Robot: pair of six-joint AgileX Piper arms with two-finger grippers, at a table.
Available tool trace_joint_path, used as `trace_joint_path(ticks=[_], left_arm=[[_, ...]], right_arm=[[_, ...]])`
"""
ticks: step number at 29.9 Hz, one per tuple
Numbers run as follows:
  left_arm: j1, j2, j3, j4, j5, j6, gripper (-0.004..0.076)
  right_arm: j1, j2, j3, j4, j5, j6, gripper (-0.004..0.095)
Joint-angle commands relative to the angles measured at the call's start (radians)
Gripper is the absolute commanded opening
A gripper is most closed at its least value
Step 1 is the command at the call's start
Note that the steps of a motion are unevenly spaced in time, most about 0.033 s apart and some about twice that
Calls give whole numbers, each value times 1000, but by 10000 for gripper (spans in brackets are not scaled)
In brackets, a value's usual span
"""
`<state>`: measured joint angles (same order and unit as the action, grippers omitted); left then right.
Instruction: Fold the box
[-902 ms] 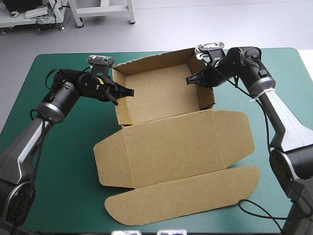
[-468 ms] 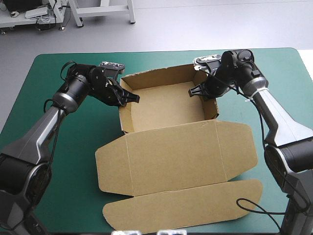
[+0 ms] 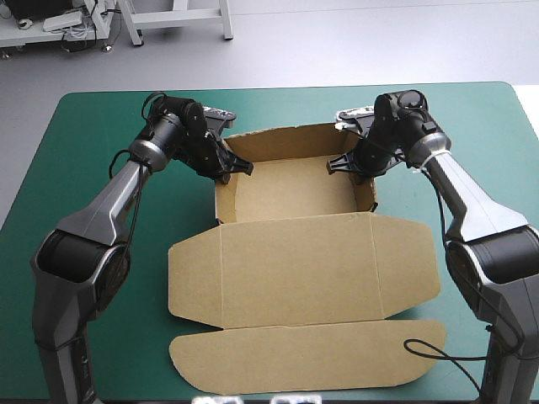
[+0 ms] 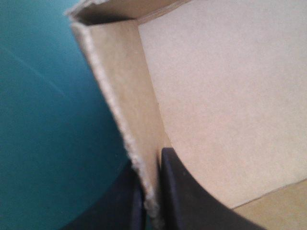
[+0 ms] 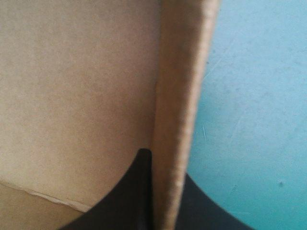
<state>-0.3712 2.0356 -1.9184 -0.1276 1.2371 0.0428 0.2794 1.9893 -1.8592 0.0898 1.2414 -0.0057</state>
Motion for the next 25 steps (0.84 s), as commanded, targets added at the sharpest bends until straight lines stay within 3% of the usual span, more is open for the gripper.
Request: trace_joint_path(ticks=[1,18,21,23,25], left_arm=[[-41,-32,-30,19,52,48,-9],[-73,-26,-26,64,53,36,8],[-73,-49,-26,64,53,49,99],[-69,-57,-26,62,53,49,216],[-63,-67,-26,55,53,41,359]], right_arm=[[17,-32,-32,73,8,-26,-14],[13,-3,-31,55,8,-16,-11],[13,-3,-31,37,8,-16,61],[13,-5,-31,37,8,-17,169],[13,-12,-31,37,8,-20,345]])
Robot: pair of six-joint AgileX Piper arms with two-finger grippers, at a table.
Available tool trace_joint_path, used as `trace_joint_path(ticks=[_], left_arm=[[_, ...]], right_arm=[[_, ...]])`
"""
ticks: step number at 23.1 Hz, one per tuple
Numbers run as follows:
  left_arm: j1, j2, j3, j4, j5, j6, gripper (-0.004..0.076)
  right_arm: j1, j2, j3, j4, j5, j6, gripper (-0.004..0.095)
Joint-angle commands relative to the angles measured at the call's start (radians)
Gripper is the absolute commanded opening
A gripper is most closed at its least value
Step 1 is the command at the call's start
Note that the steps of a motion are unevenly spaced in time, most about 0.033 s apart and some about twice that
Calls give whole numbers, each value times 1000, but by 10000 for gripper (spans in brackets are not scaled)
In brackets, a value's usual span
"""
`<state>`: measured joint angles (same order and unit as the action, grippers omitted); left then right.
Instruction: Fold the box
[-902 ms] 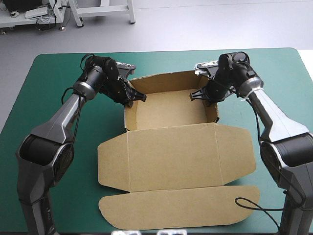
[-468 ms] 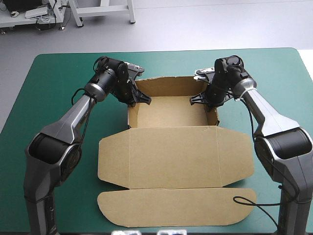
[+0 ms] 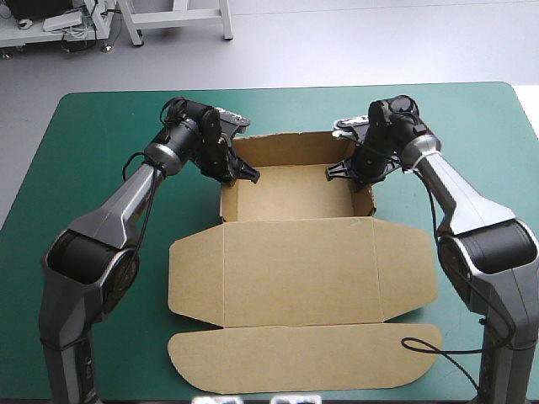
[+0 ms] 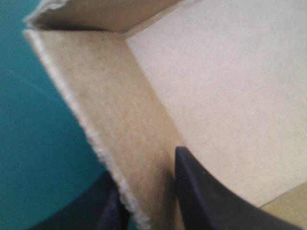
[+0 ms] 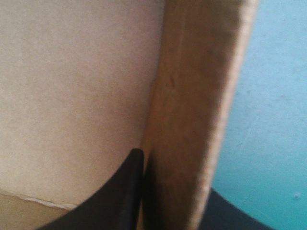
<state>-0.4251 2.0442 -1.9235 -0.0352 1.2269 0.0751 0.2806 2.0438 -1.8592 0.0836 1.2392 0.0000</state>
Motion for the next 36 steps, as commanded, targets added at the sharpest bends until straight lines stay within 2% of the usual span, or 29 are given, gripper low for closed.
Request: trace_joint_path(ticks=[1,3,4,7,14,20,22,25,26,30,36], left_arm=[[-8,-78,-21,-38,64,-6,415],[-1,-88,-21,-36,64,-39,525],[2,-94,-21,-36,64,-52,552],[8,-109,-21,-38,64,-52,573],[8,-158,-21,-27,64,-36,573],[8,-301,-19,-25,64,4,554],[8,-374,-19,-18,64,11,495],[8,-503,-5,66,64,13,323],[8,-556,23,95,64,33,259],[8,-711,200,110,64,94,123],[8,-881,566,131,62,102,73]], right_arm=[[12,-68,-31,45,10,-28,442],[12,-75,-31,45,10,-27,631],[12,-78,-31,43,10,-27,696],[12,-89,-31,44,10,-21,839],[12,-130,-31,31,10,-19,847],[1,-234,-31,20,10,-45,837],[-14,-274,-31,20,10,-49,838],[-32,-335,-31,18,10,-54,838],[-34,-344,-31,20,10,-65,838],[-34,-338,-31,22,10,-81,837],[-34,-285,-31,23,-13,-82,838]])
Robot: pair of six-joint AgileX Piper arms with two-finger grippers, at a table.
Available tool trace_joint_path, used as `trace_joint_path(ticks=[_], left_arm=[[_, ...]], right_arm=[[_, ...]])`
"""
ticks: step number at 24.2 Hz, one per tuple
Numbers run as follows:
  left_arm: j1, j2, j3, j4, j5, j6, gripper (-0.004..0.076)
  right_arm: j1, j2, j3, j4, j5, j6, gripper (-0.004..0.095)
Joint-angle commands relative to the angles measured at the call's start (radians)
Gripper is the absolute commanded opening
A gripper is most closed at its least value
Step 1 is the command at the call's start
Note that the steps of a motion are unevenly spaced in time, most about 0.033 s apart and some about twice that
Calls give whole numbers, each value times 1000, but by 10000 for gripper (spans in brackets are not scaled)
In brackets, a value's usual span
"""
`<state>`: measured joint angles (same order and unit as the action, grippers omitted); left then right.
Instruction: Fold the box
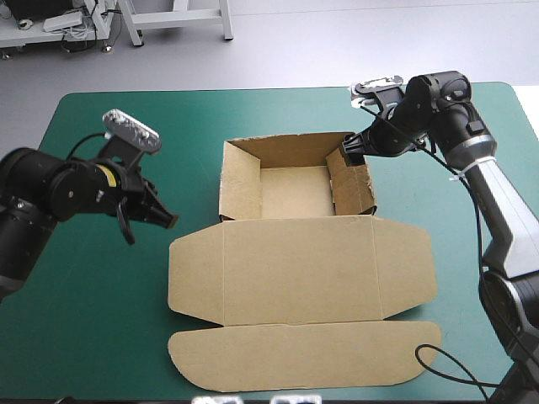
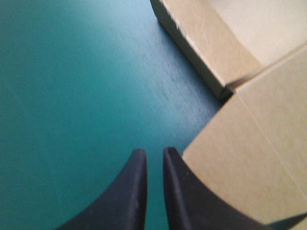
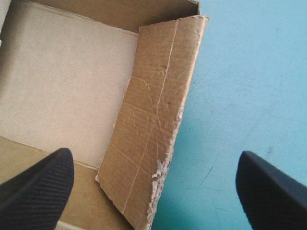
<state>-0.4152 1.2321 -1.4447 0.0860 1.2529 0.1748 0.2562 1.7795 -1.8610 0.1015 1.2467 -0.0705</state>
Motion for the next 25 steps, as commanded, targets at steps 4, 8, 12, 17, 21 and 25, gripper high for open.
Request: trace_joint_path(ticks=[4,8,12,17,21,25], left_arm=[[-2,-140,320,34,36,-8,73],[-2,-186,433,15,23,-27,73],[-2,-231,468,15,14,-64,73],[-2,-279,468,15,-5,-102,73],[-2,-301,468,0,-5,-106,74],[-2,-301,468,-18,-3,-106,73]], right_arm=[[-9,40,-29,5,-23,-15,838],[-9,104,-29,11,-14,-15,838],[-9,162,-29,23,-5,-15,838],[-9,206,-29,25,-5,-32,660],[-9,208,-29,25,-17,-57,56],[-9,208,-29,4,-17,-86,-18]])
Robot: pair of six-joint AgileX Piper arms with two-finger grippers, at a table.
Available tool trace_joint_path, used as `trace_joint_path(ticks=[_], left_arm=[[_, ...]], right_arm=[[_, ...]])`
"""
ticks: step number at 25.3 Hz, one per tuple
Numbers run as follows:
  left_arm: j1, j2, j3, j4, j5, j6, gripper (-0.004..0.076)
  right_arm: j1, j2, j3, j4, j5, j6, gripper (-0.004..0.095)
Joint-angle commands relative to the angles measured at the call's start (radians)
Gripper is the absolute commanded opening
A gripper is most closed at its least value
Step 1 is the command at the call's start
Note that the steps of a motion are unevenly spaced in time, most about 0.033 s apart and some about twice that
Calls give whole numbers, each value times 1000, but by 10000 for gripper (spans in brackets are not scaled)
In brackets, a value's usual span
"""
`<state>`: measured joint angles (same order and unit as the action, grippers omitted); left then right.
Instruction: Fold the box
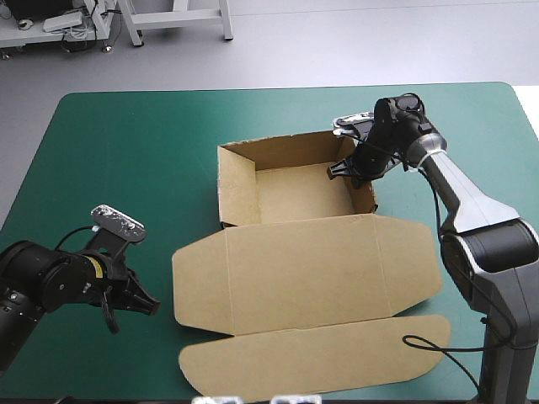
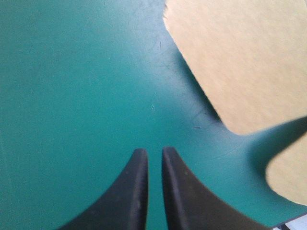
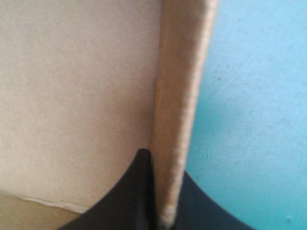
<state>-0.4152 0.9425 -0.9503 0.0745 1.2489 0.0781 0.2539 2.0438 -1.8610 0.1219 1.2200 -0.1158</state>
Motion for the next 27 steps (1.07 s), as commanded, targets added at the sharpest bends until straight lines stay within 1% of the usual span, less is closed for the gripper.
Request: trace_joint_path(ticks=[1,4,6,11,13,16,17,20,24,27], left_arm=[[-2,-12,-27,-4,1,-9,74],[-2,-12,-27,0,1,-6,73],[-2,-12,-27,0,1,-6,73],[-2,-12,-27,0,1,-6,74],[-2,-12,-27,2,1,-6,73],[-2,-12,-27,4,1,-6,74],[-2,-12,-27,4,1,-6,74],[-2,-12,-27,18,1,-6,73],[-2,-12,-27,65,3,-6,73],[-2,-12,-27,103,3,-6,73]], right_arm=[[-7,-56,-29,-54,5,-43,-18],[-14,-58,-49,-173,-3,-43,-18],[-45,-58,-82,-181,-3,-39,-18],[-170,-58,-167,-181,4,-39,-18],[-226,-58,-188,-175,10,-39,-18],[-335,-58,-198,-135,10,-31,-18],[-403,-58,-198,-111,10,-31,-18],[-512,-58,-194,-86,10,-31,-18],[-623,-58,-194,-83,10,-31,-18],[-696,-58,-194,-41,10,-31,-18]])
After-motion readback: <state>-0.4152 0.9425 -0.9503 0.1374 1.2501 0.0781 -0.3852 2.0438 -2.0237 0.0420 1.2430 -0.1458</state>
